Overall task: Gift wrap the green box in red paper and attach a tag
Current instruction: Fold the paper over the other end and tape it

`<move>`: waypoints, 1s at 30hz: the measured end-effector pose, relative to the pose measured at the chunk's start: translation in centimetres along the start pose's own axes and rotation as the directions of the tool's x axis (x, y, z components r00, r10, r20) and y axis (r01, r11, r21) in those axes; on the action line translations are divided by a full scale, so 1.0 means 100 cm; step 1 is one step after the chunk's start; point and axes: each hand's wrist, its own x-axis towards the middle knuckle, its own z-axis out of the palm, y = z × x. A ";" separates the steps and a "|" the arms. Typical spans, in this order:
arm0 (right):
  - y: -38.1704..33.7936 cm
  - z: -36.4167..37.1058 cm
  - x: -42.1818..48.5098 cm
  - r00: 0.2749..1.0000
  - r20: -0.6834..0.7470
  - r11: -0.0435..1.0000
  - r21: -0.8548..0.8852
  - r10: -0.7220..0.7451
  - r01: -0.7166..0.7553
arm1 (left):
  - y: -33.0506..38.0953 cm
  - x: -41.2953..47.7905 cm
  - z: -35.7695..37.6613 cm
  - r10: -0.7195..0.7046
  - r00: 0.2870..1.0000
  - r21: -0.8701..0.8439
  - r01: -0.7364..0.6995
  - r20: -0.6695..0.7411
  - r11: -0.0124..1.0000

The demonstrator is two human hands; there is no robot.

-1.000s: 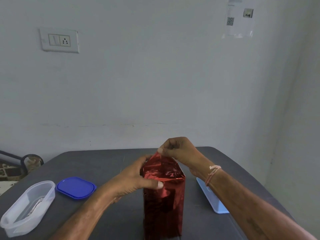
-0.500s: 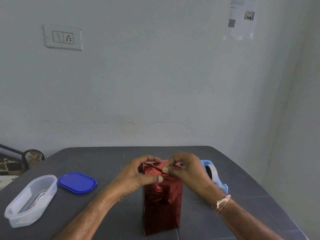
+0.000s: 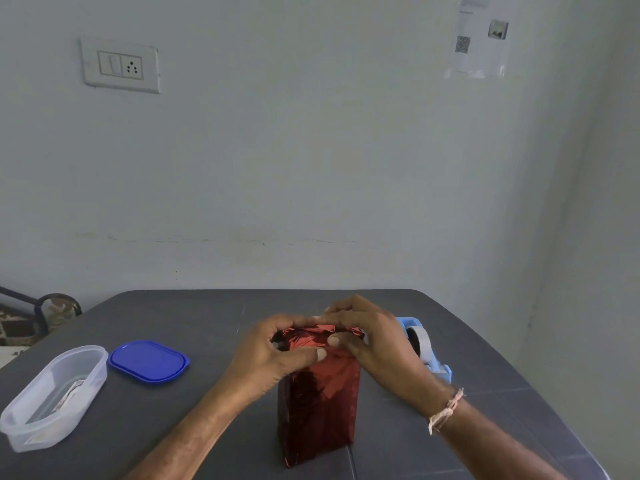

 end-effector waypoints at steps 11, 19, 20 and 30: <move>0.016 0.009 -0.001 0.982 -0.089 0.970 -0.191 -0.167 0.147 | -0.005 -0.004 -0.002 0.137 0.989 0.271 -0.119 -0.051 0.955; 0.026 0.011 0.007 0.989 -0.100 0.994 0.013 -0.108 0.110 | 0.015 0.012 -0.023 0.059 0.998 0.341 -0.065 0.029 0.938; 0.026 0.011 0.007 0.990 -0.097 0.994 0.024 -0.105 0.107 | 0.017 0.018 -0.027 0.045 0.997 0.352 -0.064 0.060 0.934; 0.029 0.016 0.003 0.987 -0.154 0.991 0.111 -0.051 0.069 | 0.024 0.048 -0.042 -0.093 0.975 0.273 0.035 0.202 0.961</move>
